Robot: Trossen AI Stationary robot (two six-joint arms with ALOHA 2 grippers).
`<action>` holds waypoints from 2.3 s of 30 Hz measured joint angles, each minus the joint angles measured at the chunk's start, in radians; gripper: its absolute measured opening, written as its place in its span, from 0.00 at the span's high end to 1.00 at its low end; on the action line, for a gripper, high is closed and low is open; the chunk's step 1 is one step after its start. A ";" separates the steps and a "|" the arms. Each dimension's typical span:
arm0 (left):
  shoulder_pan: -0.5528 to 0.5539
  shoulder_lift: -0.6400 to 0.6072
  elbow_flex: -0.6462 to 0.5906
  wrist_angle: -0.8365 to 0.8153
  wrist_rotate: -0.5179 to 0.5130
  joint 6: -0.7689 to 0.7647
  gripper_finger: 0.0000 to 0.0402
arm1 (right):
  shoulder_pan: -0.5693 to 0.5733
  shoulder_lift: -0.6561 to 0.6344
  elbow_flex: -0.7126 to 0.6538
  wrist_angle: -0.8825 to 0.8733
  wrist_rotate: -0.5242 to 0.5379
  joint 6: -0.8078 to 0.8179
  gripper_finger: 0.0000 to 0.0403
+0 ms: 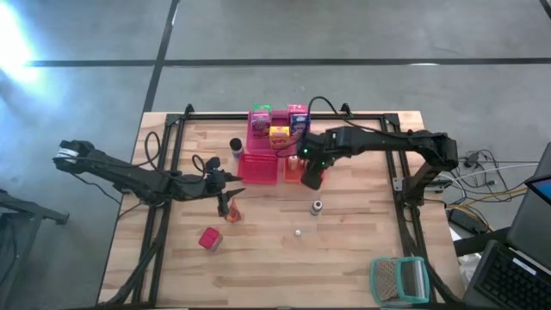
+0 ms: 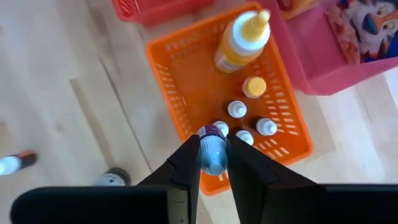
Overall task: Pick & Place Kitchen Items
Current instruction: Put the small violet food coloring bottle into the orange bin
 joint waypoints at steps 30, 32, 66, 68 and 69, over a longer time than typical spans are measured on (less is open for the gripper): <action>0.000 0.000 0.000 -0.033 0.000 -0.018 0.58 | -0.015 -0.001 -0.219 0.173 0.015 0.088 0.84; 0.000 0.000 0.000 -0.033 0.000 -0.018 0.58 | -0.015 -0.001 -0.231 0.190 0.015 0.088 0.85; 0.000 0.000 0.000 -0.032 0.000 -0.017 0.58 | -0.044 -0.001 -0.325 0.324 -0.019 0.095 0.86; 0.000 0.000 0.000 -0.032 0.000 -0.017 0.58 | -0.044 -0.001 -0.331 0.325 -0.020 0.104 0.86; 0.000 0.000 0.000 -0.032 0.000 -0.017 0.58 | -0.044 -0.001 -0.336 0.323 -0.020 0.107 0.85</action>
